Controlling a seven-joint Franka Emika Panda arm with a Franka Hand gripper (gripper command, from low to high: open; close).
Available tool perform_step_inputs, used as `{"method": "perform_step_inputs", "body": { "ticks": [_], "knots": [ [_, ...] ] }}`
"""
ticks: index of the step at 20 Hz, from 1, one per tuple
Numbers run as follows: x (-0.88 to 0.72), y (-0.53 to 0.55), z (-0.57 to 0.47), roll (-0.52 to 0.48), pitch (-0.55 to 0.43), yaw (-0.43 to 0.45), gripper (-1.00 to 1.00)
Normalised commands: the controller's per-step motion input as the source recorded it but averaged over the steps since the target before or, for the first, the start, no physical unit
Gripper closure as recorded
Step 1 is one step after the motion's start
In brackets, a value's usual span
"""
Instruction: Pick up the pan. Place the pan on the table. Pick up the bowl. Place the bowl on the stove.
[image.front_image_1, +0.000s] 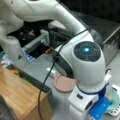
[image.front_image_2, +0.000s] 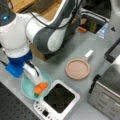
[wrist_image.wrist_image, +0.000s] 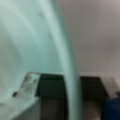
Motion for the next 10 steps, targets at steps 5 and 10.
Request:
{"method": "perform_step_inputs", "body": {
  "ticks": [5,10],
  "knots": [
    [-0.06,0.31,-0.06,-0.103,-0.092,-0.023,1.0],
    [-0.1,0.33,-0.1,-0.164,-0.107,-0.037,1.0]
  ]
}}
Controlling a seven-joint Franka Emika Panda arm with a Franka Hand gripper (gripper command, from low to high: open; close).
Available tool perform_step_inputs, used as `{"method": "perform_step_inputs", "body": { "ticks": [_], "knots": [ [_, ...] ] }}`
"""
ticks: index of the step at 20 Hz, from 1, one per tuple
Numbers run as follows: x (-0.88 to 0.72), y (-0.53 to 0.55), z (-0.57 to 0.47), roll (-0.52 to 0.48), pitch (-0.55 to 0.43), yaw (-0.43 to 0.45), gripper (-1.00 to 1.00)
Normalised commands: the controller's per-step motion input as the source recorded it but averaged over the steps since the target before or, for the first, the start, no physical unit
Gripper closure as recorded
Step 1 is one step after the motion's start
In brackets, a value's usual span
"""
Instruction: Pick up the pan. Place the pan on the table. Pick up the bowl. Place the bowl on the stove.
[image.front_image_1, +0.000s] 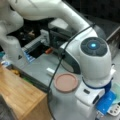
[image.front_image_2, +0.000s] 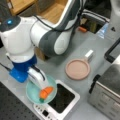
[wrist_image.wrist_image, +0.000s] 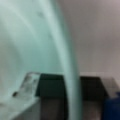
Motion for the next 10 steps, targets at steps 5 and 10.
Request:
{"method": "perform_step_inputs", "body": {
  "ticks": [5,10],
  "knots": [
    [-0.19,0.33,-0.15,-0.187,-0.117,-0.021,1.0],
    [-0.29,0.29,-0.14,-0.201,-0.12,-0.025,1.0]
  ]
}}
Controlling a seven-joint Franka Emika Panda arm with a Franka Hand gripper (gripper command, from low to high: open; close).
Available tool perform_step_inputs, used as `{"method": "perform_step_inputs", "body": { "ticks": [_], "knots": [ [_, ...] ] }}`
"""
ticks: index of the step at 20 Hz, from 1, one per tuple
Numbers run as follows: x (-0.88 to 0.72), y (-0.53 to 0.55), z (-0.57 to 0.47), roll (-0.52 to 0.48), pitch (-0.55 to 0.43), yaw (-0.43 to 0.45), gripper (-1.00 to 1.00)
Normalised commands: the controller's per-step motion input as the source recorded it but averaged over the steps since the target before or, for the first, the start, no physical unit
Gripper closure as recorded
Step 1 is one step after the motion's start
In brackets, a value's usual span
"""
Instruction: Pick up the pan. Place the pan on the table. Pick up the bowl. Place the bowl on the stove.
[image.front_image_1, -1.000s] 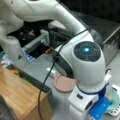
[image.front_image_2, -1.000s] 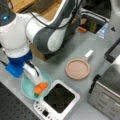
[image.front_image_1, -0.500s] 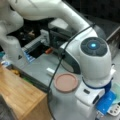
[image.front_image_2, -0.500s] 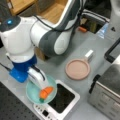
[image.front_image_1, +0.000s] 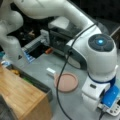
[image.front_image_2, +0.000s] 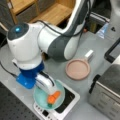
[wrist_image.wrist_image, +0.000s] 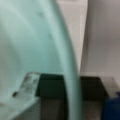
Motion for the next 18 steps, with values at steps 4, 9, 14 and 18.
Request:
{"method": "perform_step_inputs", "body": {
  "ticks": [4,9,14,18],
  "knots": [
    [-0.38,0.21,-0.15,-0.201,-0.145,-0.052,1.0],
    [-0.42,0.15,-0.15,-0.206,-0.173,-0.077,1.0],
    [-0.37,0.09,-0.18,-0.223,-0.217,-0.089,1.0],
    [-0.32,0.07,-0.17,-0.225,-0.235,-0.074,1.0]
  ]
}}
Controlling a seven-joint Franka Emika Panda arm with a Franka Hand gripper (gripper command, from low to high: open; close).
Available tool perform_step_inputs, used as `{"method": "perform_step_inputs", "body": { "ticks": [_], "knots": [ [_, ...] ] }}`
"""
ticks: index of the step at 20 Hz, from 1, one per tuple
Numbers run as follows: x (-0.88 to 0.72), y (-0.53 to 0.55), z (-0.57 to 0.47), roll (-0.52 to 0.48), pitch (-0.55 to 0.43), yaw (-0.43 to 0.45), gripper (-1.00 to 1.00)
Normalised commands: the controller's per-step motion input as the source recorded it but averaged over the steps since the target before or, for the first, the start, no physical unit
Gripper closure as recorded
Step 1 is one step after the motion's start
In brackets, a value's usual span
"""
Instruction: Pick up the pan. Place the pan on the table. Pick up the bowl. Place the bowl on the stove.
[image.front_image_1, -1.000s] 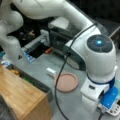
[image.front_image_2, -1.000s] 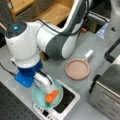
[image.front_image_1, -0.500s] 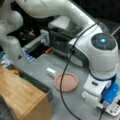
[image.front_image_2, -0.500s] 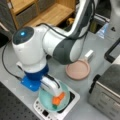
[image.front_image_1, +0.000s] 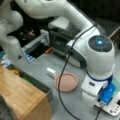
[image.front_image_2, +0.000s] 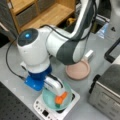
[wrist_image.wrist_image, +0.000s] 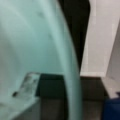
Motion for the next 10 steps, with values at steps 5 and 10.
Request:
{"method": "perform_step_inputs", "body": {
  "ticks": [5,10],
  "knots": [
    [-0.3,0.04,-0.11,-0.236,-0.209,-0.055,-1.0],
    [-0.28,0.04,-0.09,-0.236,-0.189,-0.05,-1.0]
  ]
}}
